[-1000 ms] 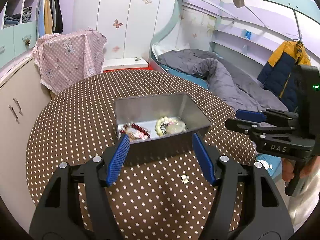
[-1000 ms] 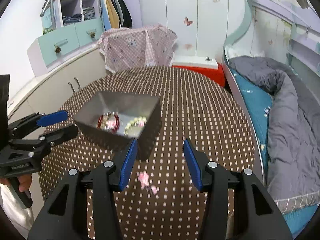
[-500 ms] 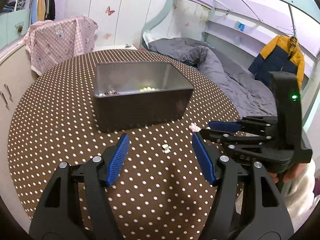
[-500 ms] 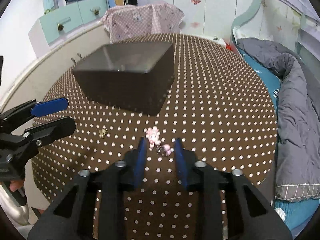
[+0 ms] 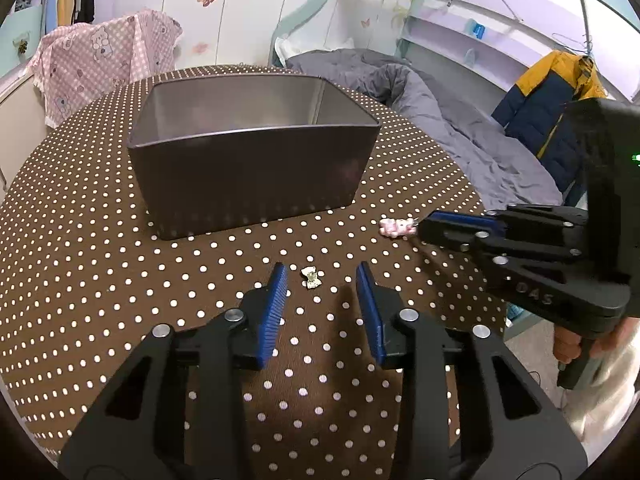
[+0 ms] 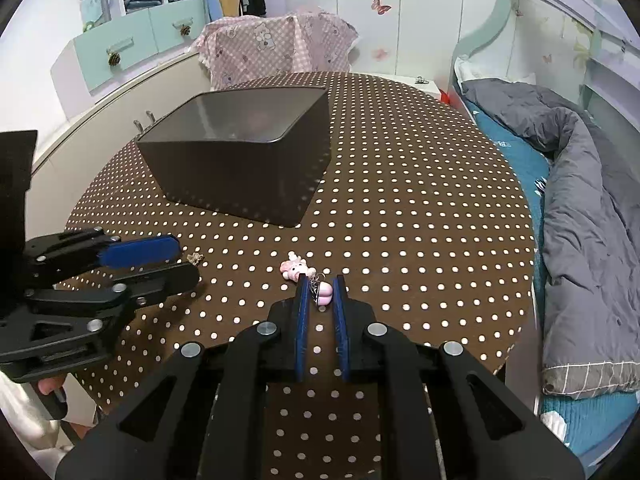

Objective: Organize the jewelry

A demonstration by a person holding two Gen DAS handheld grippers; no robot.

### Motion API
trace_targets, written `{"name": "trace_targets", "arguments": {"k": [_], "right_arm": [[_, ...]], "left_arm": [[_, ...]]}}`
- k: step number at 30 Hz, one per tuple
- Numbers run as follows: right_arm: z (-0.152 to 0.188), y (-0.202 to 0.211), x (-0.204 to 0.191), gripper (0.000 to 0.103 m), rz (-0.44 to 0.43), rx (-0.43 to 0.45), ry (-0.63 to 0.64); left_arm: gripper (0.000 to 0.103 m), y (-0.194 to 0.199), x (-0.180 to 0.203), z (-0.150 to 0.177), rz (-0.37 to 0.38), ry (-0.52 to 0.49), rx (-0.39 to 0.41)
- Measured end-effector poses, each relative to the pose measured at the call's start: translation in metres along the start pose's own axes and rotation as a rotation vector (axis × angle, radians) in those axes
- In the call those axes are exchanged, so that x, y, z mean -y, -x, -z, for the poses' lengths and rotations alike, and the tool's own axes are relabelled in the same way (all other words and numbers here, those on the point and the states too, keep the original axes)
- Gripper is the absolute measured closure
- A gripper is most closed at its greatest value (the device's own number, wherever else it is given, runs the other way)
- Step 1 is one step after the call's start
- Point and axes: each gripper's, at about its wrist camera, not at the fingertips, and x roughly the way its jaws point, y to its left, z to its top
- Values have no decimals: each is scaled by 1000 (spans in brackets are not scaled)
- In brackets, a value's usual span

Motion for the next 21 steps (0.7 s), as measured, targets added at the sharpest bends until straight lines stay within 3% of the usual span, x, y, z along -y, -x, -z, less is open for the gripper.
{"name": "trace_targets", "arguments": {"k": [9, 21], "right_arm": [[-2, 4, 2, 93, 1, 14, -11], [-10, 13, -1, 93, 6, 46, -1]], "left_arm": [[94, -5, -2, -3, -69, -32, -33], [95, 0, -2, -1, -77, -25, -9]]}}
